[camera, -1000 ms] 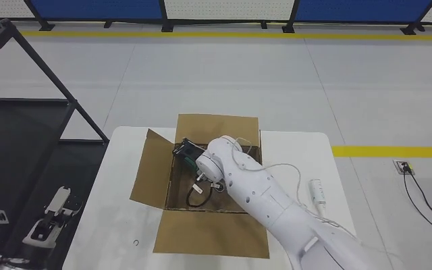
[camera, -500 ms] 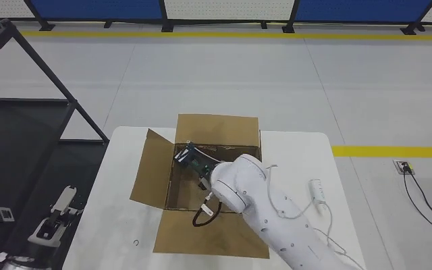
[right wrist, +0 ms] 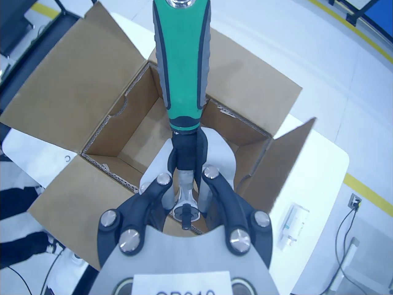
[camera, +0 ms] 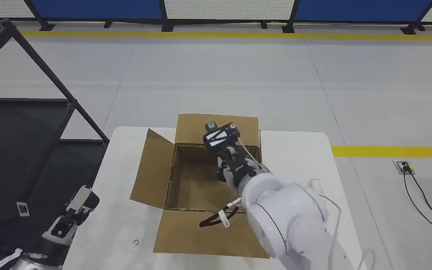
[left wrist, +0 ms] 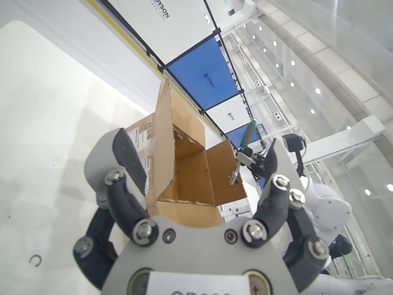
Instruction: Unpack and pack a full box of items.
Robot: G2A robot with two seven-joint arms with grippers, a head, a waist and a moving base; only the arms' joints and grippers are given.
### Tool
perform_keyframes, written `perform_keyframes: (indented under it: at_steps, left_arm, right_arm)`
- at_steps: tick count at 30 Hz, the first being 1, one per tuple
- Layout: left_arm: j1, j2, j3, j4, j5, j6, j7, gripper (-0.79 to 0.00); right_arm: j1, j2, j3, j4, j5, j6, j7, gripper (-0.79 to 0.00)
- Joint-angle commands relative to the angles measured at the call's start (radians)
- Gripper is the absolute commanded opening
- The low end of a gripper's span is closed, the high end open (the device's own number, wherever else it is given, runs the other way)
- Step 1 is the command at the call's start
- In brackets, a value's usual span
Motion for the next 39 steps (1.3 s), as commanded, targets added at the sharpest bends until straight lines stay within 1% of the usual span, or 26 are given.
perform_keyframes:
  at_steps: [1,6,10,14,17,21,23,26,27,33,36,38,39]
  left_arm:
    - [-0.005,0.001,0.011,-0.002,0.007,0.003,-0.005,0.000]
    - [-0.015,0.004,0.038,-0.008,0.029,0.009,-0.010,0.000]
    - [-0.021,0.005,0.054,-0.013,0.040,0.012,-0.011,0.000]
    - [-0.025,0.007,0.065,-0.017,0.049,0.016,-0.009,0.000]
    - [-0.029,0.008,0.069,-0.020,0.051,0.020,-0.004,0.000]
    - [-0.032,0.009,0.070,-0.023,0.050,0.023,0.001,0.000]
    - [-0.032,0.009,0.070,-0.025,0.051,0.024,0.004,0.000]
    - [-0.031,0.010,0.072,-0.029,0.054,0.026,0.008,0.000]
    - [-0.029,0.010,0.074,-0.031,0.055,0.027,0.010,0.000]
    - [-0.019,0.011,0.079,-0.043,0.067,0.029,0.024,0.000]
    - [-0.011,0.010,0.080,-0.047,0.068,0.030,0.030,0.000]
    - [-0.006,0.010,0.081,-0.050,0.071,0.029,0.033,0.000]
    - [-0.003,0.011,0.081,-0.051,0.072,0.029,0.034,0.000]
  right_arm:
    - [-0.060,0.005,0.036,-0.101,-0.034,0.024,-0.007,-0.785]
    - [-0.203,0.016,0.123,-0.277,-0.089,0.065,-0.020,-0.785]
    - [-0.259,0.019,0.197,-0.283,-0.086,0.076,-0.041,-0.785]
    - [-0.312,0.023,0.300,-0.283,-0.034,0.083,-0.003,-0.785]
    - [-0.359,0.027,0.387,-0.276,0.030,0.063,0.031,-0.785]
    - [-0.381,0.034,0.481,-0.176,0.097,0.029,0.046,-0.785]
    - [-0.379,0.038,0.508,-0.126,0.139,-0.010,0.048,-0.785]
    - [-0.373,0.043,0.547,-0.042,0.162,-0.028,0.055,-0.785]
    - [-0.369,0.046,0.561,-0.009,0.141,-0.015,0.059,-0.785]
    - [-0.340,0.054,0.587,0.157,0.150,-0.016,0.059,-0.785]
    - [-0.328,0.059,0.601,0.237,0.180,-0.056,0.037,-0.785]
    - [-0.323,0.063,0.603,0.282,0.204,-0.103,0.009,-0.785]
    - [-0.320,0.065,0.611,0.303,0.205,-0.105,-0.004,-0.785]
